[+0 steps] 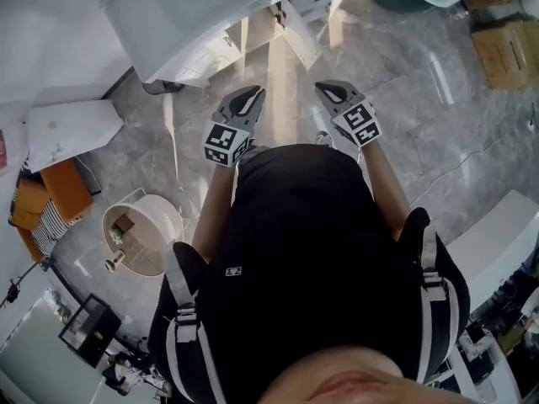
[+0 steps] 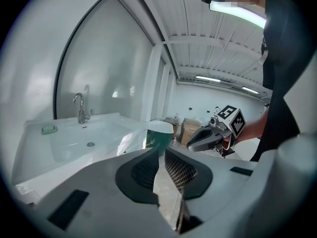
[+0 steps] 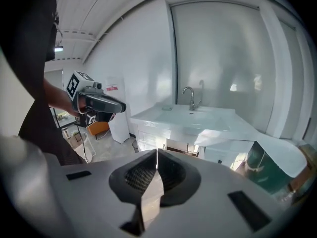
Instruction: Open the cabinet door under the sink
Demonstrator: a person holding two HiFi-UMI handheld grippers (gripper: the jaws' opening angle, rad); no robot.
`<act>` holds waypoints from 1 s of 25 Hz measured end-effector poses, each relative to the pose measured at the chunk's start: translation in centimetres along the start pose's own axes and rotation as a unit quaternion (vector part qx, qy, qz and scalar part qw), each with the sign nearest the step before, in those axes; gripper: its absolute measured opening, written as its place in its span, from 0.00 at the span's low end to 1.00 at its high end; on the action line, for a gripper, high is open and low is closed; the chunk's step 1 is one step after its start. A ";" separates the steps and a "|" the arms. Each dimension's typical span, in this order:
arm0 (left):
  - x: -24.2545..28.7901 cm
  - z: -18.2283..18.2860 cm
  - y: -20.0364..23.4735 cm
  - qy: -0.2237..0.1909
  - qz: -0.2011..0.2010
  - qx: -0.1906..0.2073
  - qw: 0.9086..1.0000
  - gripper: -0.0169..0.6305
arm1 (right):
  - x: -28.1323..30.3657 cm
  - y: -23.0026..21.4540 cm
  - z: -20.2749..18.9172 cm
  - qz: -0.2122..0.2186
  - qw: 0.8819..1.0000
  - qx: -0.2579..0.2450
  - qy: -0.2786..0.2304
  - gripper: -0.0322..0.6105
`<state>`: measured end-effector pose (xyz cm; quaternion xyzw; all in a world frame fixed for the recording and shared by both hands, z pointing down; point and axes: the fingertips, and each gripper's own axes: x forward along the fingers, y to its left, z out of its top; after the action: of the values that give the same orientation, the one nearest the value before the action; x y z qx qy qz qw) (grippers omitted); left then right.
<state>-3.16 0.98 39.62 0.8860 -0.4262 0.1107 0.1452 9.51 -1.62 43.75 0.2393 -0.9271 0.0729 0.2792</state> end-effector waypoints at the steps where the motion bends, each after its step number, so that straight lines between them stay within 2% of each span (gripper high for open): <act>1: 0.1 0.2 0.1 -0.003 0.002 0.001 1.000 0.10 | 0.0 -0.1 0.2 0.000 1.000 -0.002 -0.002 0.14; 4: 0.4 0.6 0.2 -0.010 0.002 0.004 1.000 0.10 | 0.0 -0.4 0.7 -0.003 1.000 -0.005 -0.007 0.14; 10: 0.6 2.4 -1.0 -0.032 -0.026 0.013 0.999 0.05 | -0.2 -0.6 1.2 -0.007 1.000 0.001 -0.016 0.14; 25: 0.8 1.8 -1.6 -0.019 -0.024 0.017 0.999 0.05 | 0.1 -0.4 1.0 0.004 1.000 -0.005 -0.020 0.14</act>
<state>-1.26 0.77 37.96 0.9002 -0.4057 0.0971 0.1244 9.13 -2.25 43.02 0.2357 -0.9338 0.0650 0.2612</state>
